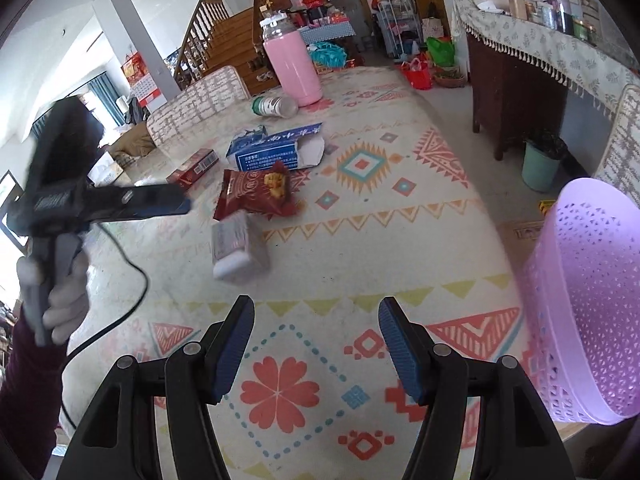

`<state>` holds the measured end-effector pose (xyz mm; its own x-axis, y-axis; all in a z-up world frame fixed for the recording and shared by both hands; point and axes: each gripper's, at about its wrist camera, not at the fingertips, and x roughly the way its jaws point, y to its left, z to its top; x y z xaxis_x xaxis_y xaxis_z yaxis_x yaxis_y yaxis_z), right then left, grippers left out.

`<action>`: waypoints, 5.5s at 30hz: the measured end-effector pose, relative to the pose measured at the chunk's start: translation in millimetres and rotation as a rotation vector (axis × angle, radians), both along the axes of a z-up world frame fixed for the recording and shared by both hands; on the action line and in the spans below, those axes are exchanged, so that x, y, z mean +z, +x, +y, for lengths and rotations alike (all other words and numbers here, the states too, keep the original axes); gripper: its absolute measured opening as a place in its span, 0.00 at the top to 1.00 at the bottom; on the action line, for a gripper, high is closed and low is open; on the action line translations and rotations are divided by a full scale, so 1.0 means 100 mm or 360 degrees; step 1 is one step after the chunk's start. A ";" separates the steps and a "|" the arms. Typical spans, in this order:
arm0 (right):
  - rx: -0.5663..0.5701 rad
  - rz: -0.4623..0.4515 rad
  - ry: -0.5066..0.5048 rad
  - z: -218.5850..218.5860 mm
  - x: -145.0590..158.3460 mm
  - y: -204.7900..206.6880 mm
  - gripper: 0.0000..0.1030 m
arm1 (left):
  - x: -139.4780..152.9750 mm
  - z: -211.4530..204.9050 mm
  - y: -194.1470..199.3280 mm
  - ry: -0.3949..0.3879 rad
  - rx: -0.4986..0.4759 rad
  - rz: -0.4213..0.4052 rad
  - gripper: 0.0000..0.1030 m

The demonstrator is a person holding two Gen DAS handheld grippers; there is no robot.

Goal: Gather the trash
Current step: 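Grasp the red snack bag with left tool while right tool grasps the white medicine box, then carry the red snack bag and white medicine box toward the lilac basket, then open both tools over the basket to drop the bag and box inside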

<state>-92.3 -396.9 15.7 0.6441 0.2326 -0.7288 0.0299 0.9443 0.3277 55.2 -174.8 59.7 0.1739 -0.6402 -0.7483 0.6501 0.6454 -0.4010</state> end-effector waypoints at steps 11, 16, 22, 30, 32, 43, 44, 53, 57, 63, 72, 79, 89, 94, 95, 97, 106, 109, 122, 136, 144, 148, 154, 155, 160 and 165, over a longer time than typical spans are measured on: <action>0.0143 -0.0033 0.0060 0.43 0.05 0.39 0.25 | -0.21 0.15 0.30 0.0275 0.0388 -0.0196 0.38; 0.0135 -0.0028 -0.0051 0.62 -0.03 0.59 0.24 | -0.13 -0.07 0.35 0.0165 0.0351 -0.0163 0.34; 0.0110 0.0024 -0.0058 0.63 -0.11 0.66 0.63 | -0.08 -0.50 0.39 0.0151 0.0217 -0.0214 0.32; 0.0066 0.0025 -0.0019 0.38 -0.09 0.30 0.65 | -0.31 -0.88 0.37 0.0216 -0.0125 -0.0062 0.28; 0.0049 0.0027 -0.0011 0.30 -0.09 0.18 0.65 | -0.34 -0.90 0.24 0.0236 -0.0219 -0.0060 0.28; -0.0005 0.0007 0.0042 0.15 -0.12 -0.02 0.64 | -0.43 -0.96 0.25 0.0250 0.0003 -0.0111 0.28; -0.0003 0.0010 0.0044 0.15 -0.13 0.00 0.63 | -0.44 -0.96 0.25 0.0232 0.0028 -0.0112 0.27; -0.0022 -0.0007 0.0061 0.15 -0.14 -0.04 0.63 | -0.38 -0.87 0.01 0.0265 0.0148 -0.0149 0.56; -0.0023 -0.0025 0.0070 0.14 -0.10 -0.12 0.65 | -0.26 -0.71 -0.20 0.0227 0.0198 -0.0185 0.56; -0.0049 -0.0086 0.0030 0.14 0.00 -0.31 0.65 | 0.02 -0.49 -0.59 0.0266 0.0281 -0.0358 0.56; -0.0135 -0.0163 -0.0013 0.10 0.16 -0.67 0.65 | 0.33 -0.29 -1.13 0.0331 0.0397 -0.0561 0.56; -0.0232 -0.0195 0.0001 -0.01 0.22 -0.97 0.65 | 0.44 -0.27 -1.36 0.0389 0.0445 -0.0689 0.56; -0.0309 -0.0231 0.0006 -0.16 0.29 -1.16 0.65 | 0.51 -0.36 -1.56 0.0447 0.0450 -0.0815 0.56; -0.0324 -0.0247 0.0013 -0.24 0.31 -1.18 0.65 | 0.53 -0.45 -1.59 0.0451 0.0428 -0.0821 0.56; -0.0329 -0.0252 0.0013 -0.26 0.32 -1.19 0.65 | 0.53 -0.47 -1.59 0.0448 0.0422 -0.0820 0.56; -0.0345 -0.0265 0.0014 -0.31 0.33 -1.20 0.65 | 0.53 -0.50 -1.60 0.0451 0.0409 -0.0821 0.56; -0.0424 -0.0300 0.0059 -0.62 0.38 -1.27 0.65 | 0.53 -0.77 -1.60 0.0450 0.0331 -0.0824 0.56; -0.0456 -0.0310 0.0065 -0.74 0.41 -1.28 0.65 | 0.51 -0.88 -1.59 0.0453 0.0298 -0.0821 0.56; -0.0612 -0.0331 0.0057 -1.39 0.47 -1.37 0.65 | 0.45 -1.46 -1.56 0.0445 0.0155 -0.0789 0.56; -0.0772 -0.0279 0.0055 -1.97 0.36 -1.34 0.65 | 0.49 -2.39 -1.44 0.0268 -0.0102 -0.0609 0.56; -0.0846 -0.0215 0.0031 -2.20 0.25 -1.28 0.65 | 0.32 -2.80 -1.23 0.0102 -0.0210 -0.0326 0.56; -0.0896 -0.0184 0.0019 -2.33 0.20 -1.24 0.63 | 0.24 -2.93 -1.12 0.0027 -0.0231 -0.0217 0.54; -0.0971 -0.0161 0.0075 -2.43 0.10 -1.22 0.39 | 0.32 -2.87 -1.18 0.0000 -0.0212 -0.0299 0.30; -0.0969 -0.0161 0.0079 -2.43 0.09 -1.22 0.39 | 0.34 -2.84 -1.20 0.0012 -0.0212 -0.0321 0.29; -0.0937 -0.0182 0.0079 -2.32 0.12 -1.25 0.39 | 0.45 -2.54 -1.29 0.0062 -0.0152 -0.0444 0.28; -0.0900 -0.0208 0.0059 -2.17 0.20 -1.26 0.37 | 0.49 -2.10 -1.35 0.0140 -0.0056 -0.0589 0.28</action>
<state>-218.7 -613.9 35.9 0.7594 -0.1501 -0.6330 0.4837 0.7811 0.3950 -80.0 -385.3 109.1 0.4215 -0.5867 -0.6915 0.7631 0.6415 -0.0791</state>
